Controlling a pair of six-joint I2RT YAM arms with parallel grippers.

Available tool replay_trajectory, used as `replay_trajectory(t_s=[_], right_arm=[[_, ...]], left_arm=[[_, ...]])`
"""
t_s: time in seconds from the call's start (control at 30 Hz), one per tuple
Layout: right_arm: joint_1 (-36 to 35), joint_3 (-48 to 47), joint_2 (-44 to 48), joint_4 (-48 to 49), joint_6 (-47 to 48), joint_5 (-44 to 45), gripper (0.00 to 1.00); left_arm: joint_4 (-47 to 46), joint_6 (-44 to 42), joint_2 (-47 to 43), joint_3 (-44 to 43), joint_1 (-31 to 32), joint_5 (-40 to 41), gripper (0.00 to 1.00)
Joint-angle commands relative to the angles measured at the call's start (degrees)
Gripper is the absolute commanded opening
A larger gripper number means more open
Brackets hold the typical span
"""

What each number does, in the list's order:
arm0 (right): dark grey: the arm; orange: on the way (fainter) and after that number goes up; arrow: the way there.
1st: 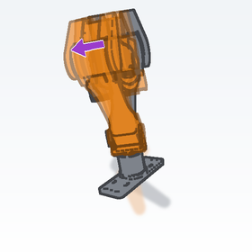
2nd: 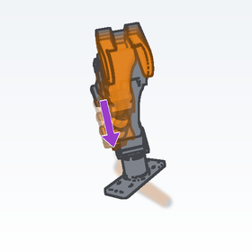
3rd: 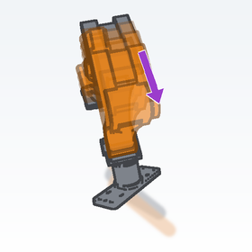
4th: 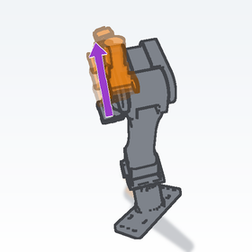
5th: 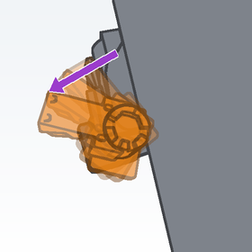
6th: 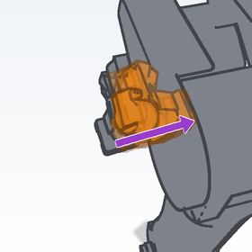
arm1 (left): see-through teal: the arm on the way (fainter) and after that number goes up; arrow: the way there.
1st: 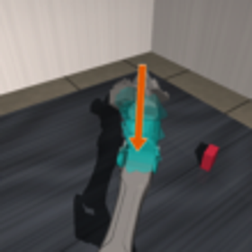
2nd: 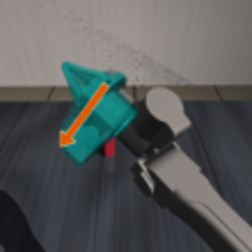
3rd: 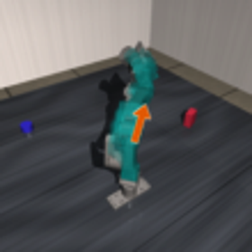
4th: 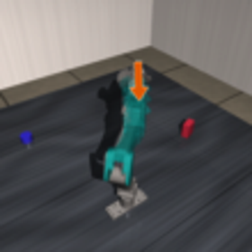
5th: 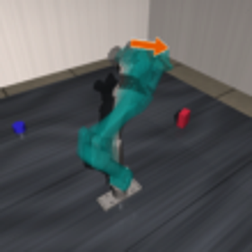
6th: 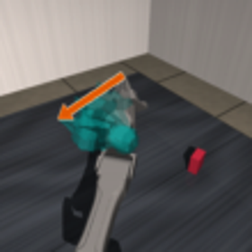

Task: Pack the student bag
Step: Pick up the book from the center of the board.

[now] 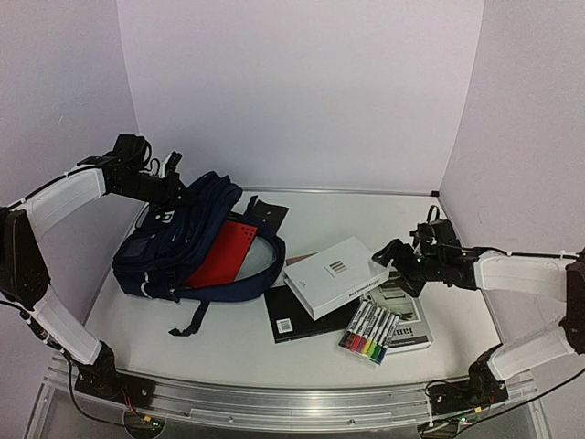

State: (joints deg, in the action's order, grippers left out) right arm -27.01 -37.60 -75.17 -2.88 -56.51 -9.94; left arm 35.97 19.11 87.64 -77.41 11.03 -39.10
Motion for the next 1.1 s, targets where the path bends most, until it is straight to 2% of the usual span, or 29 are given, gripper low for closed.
replay_trajectory(t_s=[0.0,0.8,0.97,1.07], right_arm=[[1.9,2.7,-1.4,8.4,-2.4,-2.9,0.91],[4.9,10.0,-12.1,30.6,-7.9,-9.6,0.67],[5.0,10.5,-11.3,32.8,-8.1,-8.7,0.57],[4.9,9.8,-9.3,32.9,-8.5,-8.0,0.47]], left_arm=[[-1.6,-0.3,-2.9,-1.5,-0.7,-2.0,0.0],[-0.2,-0.4,-2.9,-3.1,-0.8,-1.8,0.0],[0.7,-1.7,-3.0,-4.1,-0.8,-3.2,0.0],[1.5,-2.3,-3.1,-5.5,-0.9,-4.7,0.0]])
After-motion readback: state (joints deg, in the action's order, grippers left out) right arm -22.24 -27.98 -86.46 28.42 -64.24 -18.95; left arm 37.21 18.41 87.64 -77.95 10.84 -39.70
